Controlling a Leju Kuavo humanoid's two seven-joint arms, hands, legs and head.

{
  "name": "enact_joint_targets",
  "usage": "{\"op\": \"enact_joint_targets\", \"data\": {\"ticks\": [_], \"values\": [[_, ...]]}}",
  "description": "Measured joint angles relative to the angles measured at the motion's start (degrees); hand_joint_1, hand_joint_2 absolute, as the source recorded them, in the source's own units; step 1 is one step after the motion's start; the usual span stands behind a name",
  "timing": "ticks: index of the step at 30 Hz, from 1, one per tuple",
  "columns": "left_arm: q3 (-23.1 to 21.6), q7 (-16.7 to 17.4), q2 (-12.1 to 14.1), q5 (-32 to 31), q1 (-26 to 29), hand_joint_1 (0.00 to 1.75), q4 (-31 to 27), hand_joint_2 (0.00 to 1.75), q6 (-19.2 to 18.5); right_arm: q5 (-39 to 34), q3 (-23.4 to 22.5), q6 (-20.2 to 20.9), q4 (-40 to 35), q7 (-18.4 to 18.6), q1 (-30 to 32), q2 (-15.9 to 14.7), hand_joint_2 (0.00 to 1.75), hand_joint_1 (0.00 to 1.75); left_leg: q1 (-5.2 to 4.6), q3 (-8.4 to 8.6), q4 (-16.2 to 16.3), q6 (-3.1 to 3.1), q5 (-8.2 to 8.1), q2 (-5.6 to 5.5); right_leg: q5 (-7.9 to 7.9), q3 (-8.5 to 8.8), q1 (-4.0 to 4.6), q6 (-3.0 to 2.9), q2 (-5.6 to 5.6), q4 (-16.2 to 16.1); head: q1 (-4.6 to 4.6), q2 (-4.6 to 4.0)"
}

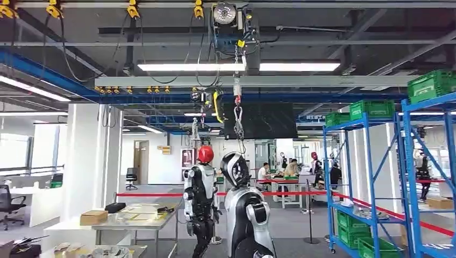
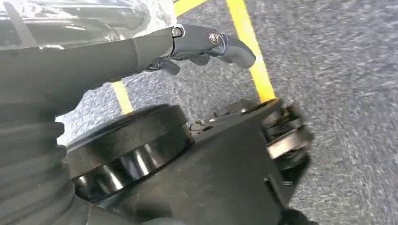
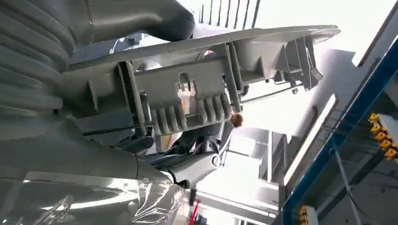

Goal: Take the parts from the cabinet and place them on the table.

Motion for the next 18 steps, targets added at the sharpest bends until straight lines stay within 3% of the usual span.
{"op": "enact_joint_targets", "data": {"ticks": [1,2,3,4,5,7,8,9,10,11,12,13,14,15,17,18], "values": [[0.0,0.07,0.02,0.0,0.07,0.0,0.0,1.75,0.0,-0.02,0.0,0.04,0.0,0.0,-0.01,0.0,1.75,1.75,0.0,2.26,-4.38,0.08,2.48,0.48,-0.22,0.21,0.0,0.13,-0.73,0.1,0.11,0.0],[0.0,0.09,0.07,0.0,0.05,0.0,0.0,1.75,0.0,-0.04,-0.04,0.07,0.0,0.0,-0.03,0.0,1.75,1.75,-0.04,5.24,-9.95,0.27,5.08,1.78,-0.53,0.55,0.0,0.32,-1.42,0.23,0.17,0.0],[0.0,0.2,0.07,-0.04,-0.03,0.0,0.0,1.75,0.0,-0.04,-0.11,0.09,0.0,0.0,-0.03,0.0,1.75,1.75,-0.38,7.17,-13.89,0.6,5.49,4.99,-0.89,0.83,0.09,0.62,-2.16,0.36,0.31,0.0],[0.0,0.31,0.07,-0.09,-0.19,0.0,0.0,1.75,0.0,-0.06,-0.2,0.17,0.0,0.02,-0.12,-0.02,1.75,1.75,-0.76,7.3,-14.38,1.44,5.37,4.83,-1.28,0.83,0.56,1.06,-2.62,0.76,0.28,0.0],[0.0,0.46,0.07,-0.2,-0.3,0.0,-0.02,1.75,0.0,-0.15,-0.28,0.28,0.02,0.02,-0.13,-0.02,1.75,1.75,-0.88,7.08,-14.19,1.89,5.36,4.17,-1.32,0.87,0.5,1.24,-3.15,0.7,0.11,0.0],[0.0,0.83,0.15,-0.39,-0.18,0.0,-0.02,1.75,0.0,-0.2,-0.39,0.42,0.02,0.04,-0.23,0.0,1.75,1.75,-1.17,6.7,-14.2,2.4,5.36,2.95,-1.35,1.14,0.32,1.74,-4.27,0.43,0.04,0.0],[0.0,0.9,0.2,-0.5,-0.23,0.0,-0.02,1.75,0.0,-0.24,-0.42,0.44,0.02,0.07,-0.3,0.0,1.75,1.75,-0.83,7.02,-14.71,2.82,5.65,2.24,-1.66,1.22,0.33,2.16,-4.75,0.48,0.02,0.0],[0.0,0.98,0.22,-0.68,-0.2,0.0,-0.02,1.75,0.0,-0.35,-0.48,0.5,0.09,0.18,-0.41,-0.02,1.75,1.75,-0.53,6.99,-14.87,3.13,5.86,1.72,-2.54,1.03,0.02,2.56,-1.65,1.34,0.02,0.0],[0.0,1.14,0.28,-0.85,-0.37,0.0,-0.04,1.75,0.0,-0.35,-0.5,0.5,0.11,0.13,-0.37,-0.02,1.75,1.75,-0.37,6.91,-14.87,3.39,5.94,1.24,-4.63,-0.41,-0.21,2.67,1.29,4.55,-0.31,0.0],[0.0,1.2,0.28,-0.98,-0.59,0.0,-0.04,1.75,0.02,-0.37,-0.5,0.5,0.2,0.13,-0.26,-0.04,1.75,1.75,-0.32,6.85,-14.87,3.5,5.96,0.53,-6.96,-2.69,-0.35,2.78,2.66,9.28,-0.55,0.0],[0.0,1.22,0.28,-1.01,-0.7,0.0,-0.04,1.75,0.02,-0.37,-0.5,0.5,0.24,0.13,-0.24,-0.09,1.75,1.75,-0.33,6.83,-14.86,3.54,5.95,-0.15,-8.79,-5.07,-0.39,2.89,3.14,13.99,-0.7,0.0],[0.0,1.27,0.33,-1.01,-0.67,0.0,-0.04,1.75,0.0,-0.39,-0.52,0.5,0.35,0.15,-0.21,-0.11,1.75,1.75,-0.37,6.85,-14.82,3.55,5.94,-0.87,-9.63,-7.04,-0.39,2.94,3.2,17.58,-0.66,0.0],[0.0,1.31,0.37,-1.01,-0.63,0.0,-0.04,1.75,0.0,-0.39,-0.52,0.52,0.48,0.17,-0.16,-0.13,1.75,1.75,-0.39,6.88,-14.79,3.55,5.94,-1.61,-9.19,-8.04,-0.39,2.9,3.21,18.82,-0.68,0.0],[0.0,1.36,0.42,-1.01,-0.63,0.0,-0.04,1.75,0.0,-0.42,-0.5,0.55,0.59,0.2,-0.16,-0.15,1.75,1.75,-0.38,6.95,-14.74,3.53,5.93,-2.54,-7.16,-7.72,-0.39,2.79,3.25,17.15,-0.83,0.0],[0.0,1.38,0.42,-1.01,-0.7,0.0,-0.07,1.75,0.0,-0.42,-0.55,0.55,0.68,0.2,-0.21,-0.15,1.75,1.75,-0.31,7.11,-14.62,3.41,5.86,-4.28,-1.19,-4.08,-0.41,2.41,4.29,7.84,-0.94,0.0],[0.0,1.38,0.39,-1.01,-0.74,0.0,-0.09,1.75,-0.02,-0.44,-0.59,0.52,0.68,0.2,-0.32,-0.15,1.75,1.75,-0.2,7.12,-14.57,3.22,5.79,-4.99,1.08,-2.06,-0.5,2.21,6.73,2.69,-0.9,0.0]]}}
